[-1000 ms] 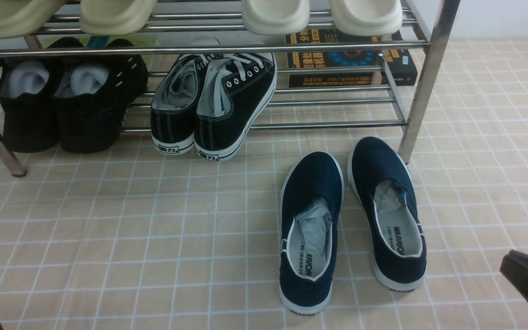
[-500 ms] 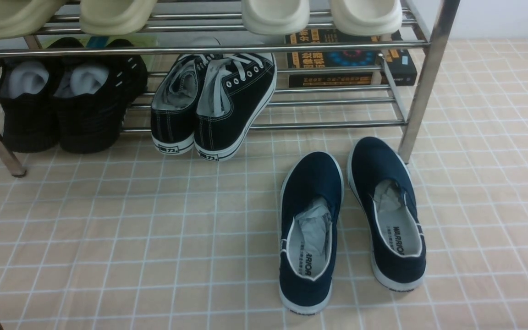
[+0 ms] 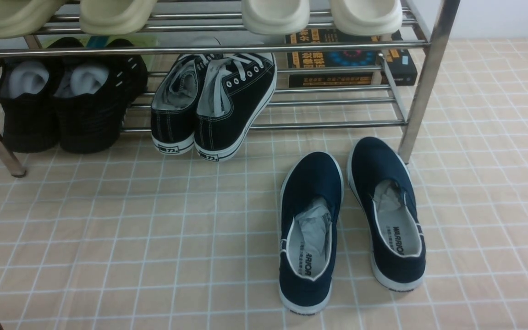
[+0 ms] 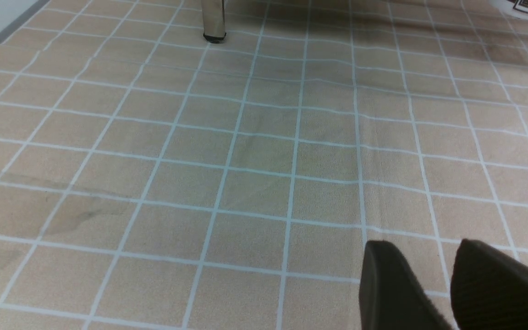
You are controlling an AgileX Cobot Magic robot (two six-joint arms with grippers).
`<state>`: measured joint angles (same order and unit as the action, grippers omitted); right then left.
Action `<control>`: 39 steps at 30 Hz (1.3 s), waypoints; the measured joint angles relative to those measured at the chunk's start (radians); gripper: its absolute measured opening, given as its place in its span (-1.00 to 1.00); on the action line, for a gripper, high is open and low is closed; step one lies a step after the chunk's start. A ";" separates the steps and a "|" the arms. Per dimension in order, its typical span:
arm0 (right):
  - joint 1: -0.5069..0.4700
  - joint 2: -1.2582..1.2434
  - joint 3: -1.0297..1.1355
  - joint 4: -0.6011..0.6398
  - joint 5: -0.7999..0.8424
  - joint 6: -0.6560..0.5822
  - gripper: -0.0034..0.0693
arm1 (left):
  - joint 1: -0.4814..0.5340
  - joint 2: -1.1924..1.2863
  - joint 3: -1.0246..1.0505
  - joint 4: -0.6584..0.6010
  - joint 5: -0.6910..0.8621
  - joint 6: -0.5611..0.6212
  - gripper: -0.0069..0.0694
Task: Take the shoes off the shelf from the light coffee tablecloth by hand.
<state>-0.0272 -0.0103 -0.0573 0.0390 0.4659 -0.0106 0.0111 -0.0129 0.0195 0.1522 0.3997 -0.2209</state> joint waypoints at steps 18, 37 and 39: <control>0.034 0.000 0.071 0.019 -0.079 0.002 -0.71 | 0.000 0.000 0.000 0.000 0.000 0.000 -0.19; 0.081 0.000 0.071 0.023 -0.079 0.002 -0.68 | 0.000 0.000 0.000 0.000 0.000 0.000 -0.19; 0.081 0.000 0.071 0.023 -0.079 0.002 -0.68 | 0.000 0.000 0.000 0.000 0.000 0.000 -0.19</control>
<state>0.0542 -0.0108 0.0138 0.0618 0.3870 -0.0087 0.0111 -0.0129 0.0195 0.1522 0.3997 -0.2209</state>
